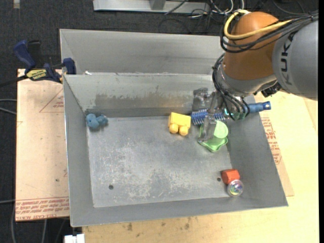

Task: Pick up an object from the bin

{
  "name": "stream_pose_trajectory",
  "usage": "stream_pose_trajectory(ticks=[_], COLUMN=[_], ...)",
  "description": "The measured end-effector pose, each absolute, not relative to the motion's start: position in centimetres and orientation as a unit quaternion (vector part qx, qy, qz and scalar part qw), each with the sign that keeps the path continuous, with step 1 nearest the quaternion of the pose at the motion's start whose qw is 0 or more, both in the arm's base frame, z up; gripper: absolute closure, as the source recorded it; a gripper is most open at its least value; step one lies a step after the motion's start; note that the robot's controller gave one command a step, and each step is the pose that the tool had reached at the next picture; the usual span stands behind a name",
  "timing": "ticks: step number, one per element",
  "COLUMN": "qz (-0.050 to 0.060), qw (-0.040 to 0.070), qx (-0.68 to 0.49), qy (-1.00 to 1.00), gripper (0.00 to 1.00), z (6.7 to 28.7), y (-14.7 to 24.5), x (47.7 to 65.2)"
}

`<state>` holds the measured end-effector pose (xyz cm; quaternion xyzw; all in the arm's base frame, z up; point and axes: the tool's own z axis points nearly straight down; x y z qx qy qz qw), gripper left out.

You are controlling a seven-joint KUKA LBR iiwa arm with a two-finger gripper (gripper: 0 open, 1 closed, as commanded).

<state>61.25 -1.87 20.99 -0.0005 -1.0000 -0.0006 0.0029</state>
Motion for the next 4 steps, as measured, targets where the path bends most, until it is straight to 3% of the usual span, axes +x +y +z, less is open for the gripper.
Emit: stream_pose_trajectory(ticks=[1, 2, 3, 4], qz=[-0.004, -0.003, 0.000, -0.001], qw=[-0.008, -0.008, -0.001, -0.004], qx=[-0.063, -0.025, 0.145, 0.151], qy=[-0.998, -1.000, -0.989, -0.989], gripper=[0.00, 0.00, 0.00, 0.00], z=[7.3, 7.9, 10.1, 10.4], y=[-9.1, -10.0, -9.0, -5.1], x=[64.1, 64.0, 60.4, 65.2])
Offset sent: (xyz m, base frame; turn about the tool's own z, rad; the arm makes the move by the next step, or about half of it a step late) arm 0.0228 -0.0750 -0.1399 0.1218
